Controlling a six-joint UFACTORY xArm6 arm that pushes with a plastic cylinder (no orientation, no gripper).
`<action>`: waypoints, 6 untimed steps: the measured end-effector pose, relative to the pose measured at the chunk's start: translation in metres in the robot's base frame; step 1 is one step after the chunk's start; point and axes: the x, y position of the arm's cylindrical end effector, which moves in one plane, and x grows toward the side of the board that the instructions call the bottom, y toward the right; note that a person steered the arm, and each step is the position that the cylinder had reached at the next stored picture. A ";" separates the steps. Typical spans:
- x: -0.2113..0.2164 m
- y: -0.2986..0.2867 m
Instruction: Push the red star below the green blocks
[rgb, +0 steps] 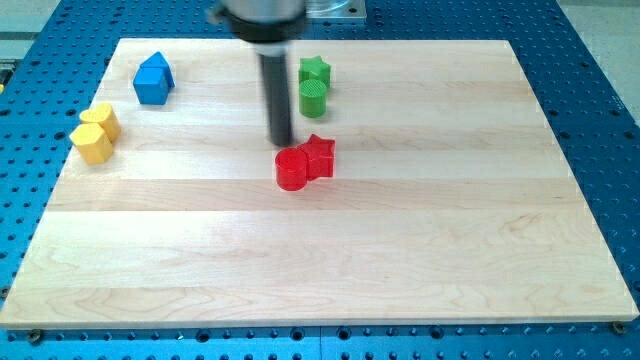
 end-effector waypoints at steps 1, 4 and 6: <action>-0.033 0.075; 0.010 -0.005; 0.096 -0.072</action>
